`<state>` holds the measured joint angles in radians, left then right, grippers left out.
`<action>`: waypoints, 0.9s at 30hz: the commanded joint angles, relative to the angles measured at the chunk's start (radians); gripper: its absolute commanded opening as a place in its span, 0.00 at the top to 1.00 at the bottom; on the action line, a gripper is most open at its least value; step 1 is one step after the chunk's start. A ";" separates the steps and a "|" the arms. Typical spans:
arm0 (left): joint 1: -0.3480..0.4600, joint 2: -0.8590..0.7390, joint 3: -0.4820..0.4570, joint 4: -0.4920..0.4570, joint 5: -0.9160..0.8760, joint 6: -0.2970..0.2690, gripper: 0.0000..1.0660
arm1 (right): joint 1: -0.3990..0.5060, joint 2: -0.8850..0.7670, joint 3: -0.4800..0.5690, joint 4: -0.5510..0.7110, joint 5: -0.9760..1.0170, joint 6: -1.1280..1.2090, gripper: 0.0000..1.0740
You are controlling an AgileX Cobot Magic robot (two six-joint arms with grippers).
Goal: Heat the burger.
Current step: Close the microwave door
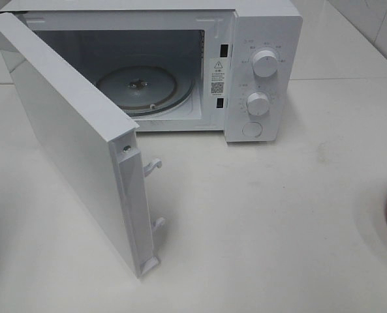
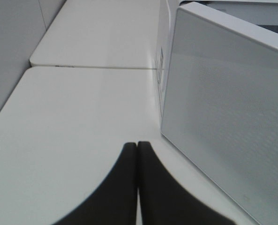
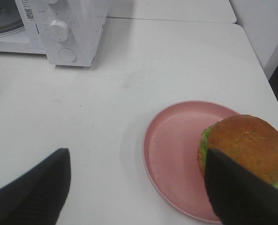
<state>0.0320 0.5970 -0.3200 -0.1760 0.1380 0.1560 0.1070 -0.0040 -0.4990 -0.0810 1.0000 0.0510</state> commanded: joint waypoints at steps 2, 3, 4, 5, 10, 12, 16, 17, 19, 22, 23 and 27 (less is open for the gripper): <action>0.003 0.053 0.051 -0.014 -0.192 0.020 1.00 | -0.006 -0.029 0.002 0.001 -0.005 -0.012 0.29; 0.003 0.092 0.073 -0.013 -0.260 0.019 1.00 | -0.006 -0.029 0.002 0.001 -0.005 -0.012 0.29; 0.003 0.092 0.073 -0.013 -0.260 0.019 1.00 | -0.006 -0.029 0.002 0.001 -0.005 -0.012 0.29; 0.003 0.115 0.078 -0.013 -0.286 0.018 1.00 | -0.006 -0.029 0.002 0.001 -0.005 -0.012 0.29; -0.017 0.243 0.081 0.024 -0.397 0.015 1.00 | -0.006 -0.029 0.002 0.001 -0.005 -0.012 0.29; -0.054 0.333 0.081 0.097 -0.480 0.015 1.00 | -0.006 -0.029 0.002 0.001 -0.005 -0.012 0.29; -0.087 0.420 0.081 0.160 -0.555 0.011 1.00 | -0.006 -0.029 0.002 0.001 -0.005 -0.012 0.29; -0.107 0.473 0.081 0.176 -0.592 -0.010 1.00 | -0.006 -0.029 0.002 0.001 -0.005 -0.012 0.29; -0.114 0.493 0.081 0.176 -0.606 -0.020 1.00 | -0.006 -0.029 0.002 0.001 -0.005 -0.012 0.29; -0.149 0.571 0.081 0.195 -0.691 -0.085 1.00 | -0.006 -0.029 0.002 0.001 -0.005 -0.012 0.29; -0.156 0.585 0.081 0.206 -0.714 -0.097 1.00 | -0.006 -0.029 0.002 0.001 -0.005 -0.012 0.29; -0.181 0.630 0.081 0.232 -0.758 -0.133 1.00 | -0.006 -0.029 0.002 0.001 -0.005 -0.012 0.29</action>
<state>-0.1420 1.2260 -0.2420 0.0490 -0.5890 0.0400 0.1070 -0.0040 -0.4990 -0.0810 1.0000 0.0510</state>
